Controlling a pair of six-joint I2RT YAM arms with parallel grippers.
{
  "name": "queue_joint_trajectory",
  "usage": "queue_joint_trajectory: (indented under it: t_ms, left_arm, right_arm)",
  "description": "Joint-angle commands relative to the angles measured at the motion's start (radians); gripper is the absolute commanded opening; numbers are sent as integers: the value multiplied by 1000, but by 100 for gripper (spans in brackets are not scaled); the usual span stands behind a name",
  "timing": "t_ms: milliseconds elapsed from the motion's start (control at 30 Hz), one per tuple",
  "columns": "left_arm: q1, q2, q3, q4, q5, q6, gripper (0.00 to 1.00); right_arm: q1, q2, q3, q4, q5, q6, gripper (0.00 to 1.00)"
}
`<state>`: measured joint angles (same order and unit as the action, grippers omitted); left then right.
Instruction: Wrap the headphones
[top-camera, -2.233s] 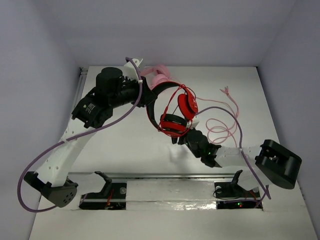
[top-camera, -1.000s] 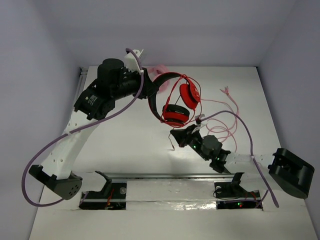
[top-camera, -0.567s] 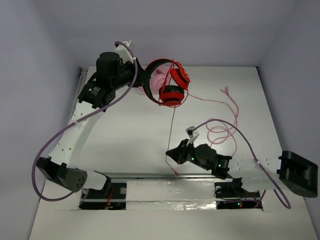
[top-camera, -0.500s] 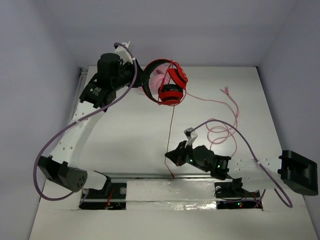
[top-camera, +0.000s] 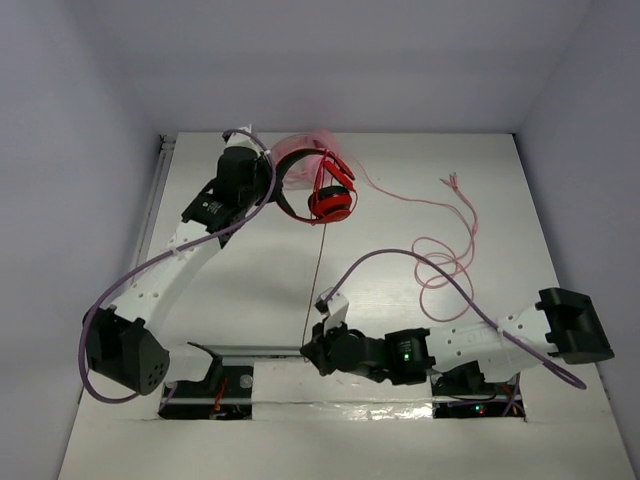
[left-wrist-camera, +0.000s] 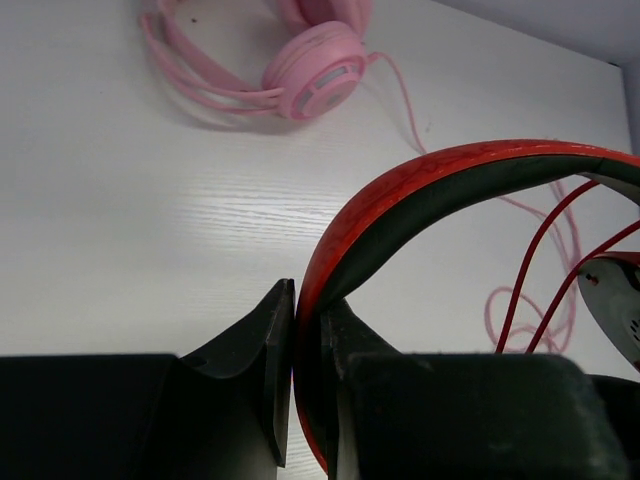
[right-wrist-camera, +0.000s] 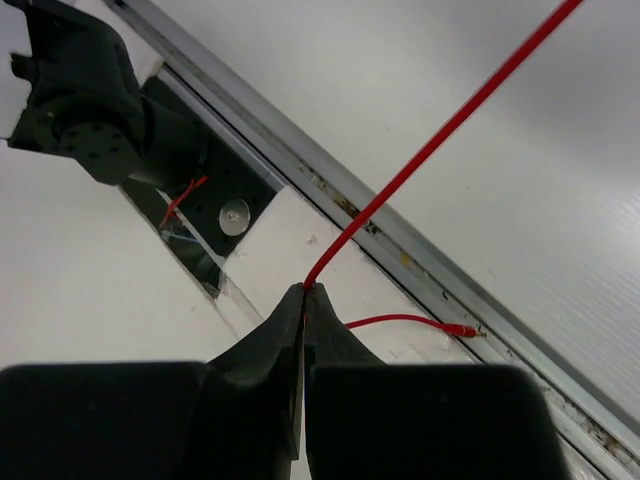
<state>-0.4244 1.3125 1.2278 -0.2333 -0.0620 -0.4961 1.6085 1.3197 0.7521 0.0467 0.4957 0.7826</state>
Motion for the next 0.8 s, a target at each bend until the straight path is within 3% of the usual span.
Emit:
queue_joint_trajectory:
  t_ms: [0, 167, 400, 767]
  left_arm:
    - [-30, -67, -42, 198, -165, -61, 0]
    - [-160, -87, -178, 151, -378, -19, 0]
    - [-319, -160, -361, 108, -440, -53, 0]
    - [-574, -199, -406, -69, -430, -33, 0]
  right_arm:
    - [44, 15, 105, -194, 44, -8, 0]
    - [64, -42, 217, -384, 69, -48, 0]
    - [64, -146, 280, -531, 190, -143, 0]
    - [-93, -209, 254, -458, 274, -292, 0]
